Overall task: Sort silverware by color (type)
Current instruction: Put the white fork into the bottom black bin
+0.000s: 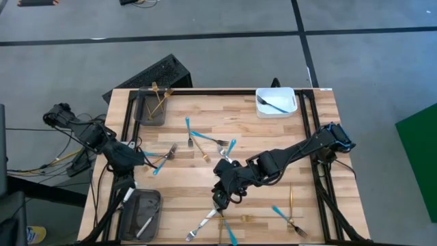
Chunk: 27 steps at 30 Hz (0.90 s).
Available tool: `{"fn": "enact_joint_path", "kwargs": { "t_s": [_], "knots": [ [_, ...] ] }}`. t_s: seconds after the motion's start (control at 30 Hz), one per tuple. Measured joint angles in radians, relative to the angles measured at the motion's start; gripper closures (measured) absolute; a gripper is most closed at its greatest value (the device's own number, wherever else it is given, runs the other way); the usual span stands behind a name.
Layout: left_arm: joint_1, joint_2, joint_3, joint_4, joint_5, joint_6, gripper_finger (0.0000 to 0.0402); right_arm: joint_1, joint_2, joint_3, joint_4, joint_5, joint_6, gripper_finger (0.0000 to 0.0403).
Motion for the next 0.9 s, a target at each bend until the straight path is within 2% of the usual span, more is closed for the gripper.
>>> {"fn": "enact_joint_path", "kwargs": {
  "t_s": [0.33,0.5,0.67,0.77,0.9],
  "knots": [
    [-0.055,0.000,-0.103,0.012,0.068,-0.031,0.0382,-0.011,0.000,0.000,-0.008,0.005,-0.023,0.0282],
    [-0.055,0.001,-0.123,0.109,-0.002,-0.099,0.0382,-0.029,0.000,0.000,-0.011,0.004,-0.024,0.0282],
    [-0.059,-0.003,-0.108,0.286,0.012,-0.085,0.0382,-0.044,0.000,0.000,-0.019,0.004,-0.024,0.0282],
    [-0.070,-0.004,-0.095,0.302,-0.007,-0.040,0.0382,-0.055,0.000,0.000,-0.020,-0.001,-0.024,0.0282],
    [-0.081,0.011,-0.121,0.299,-0.059,-0.025,0.0382,-0.062,0.000,0.000,-0.020,-0.059,-0.017,0.0282]
  ]
}}
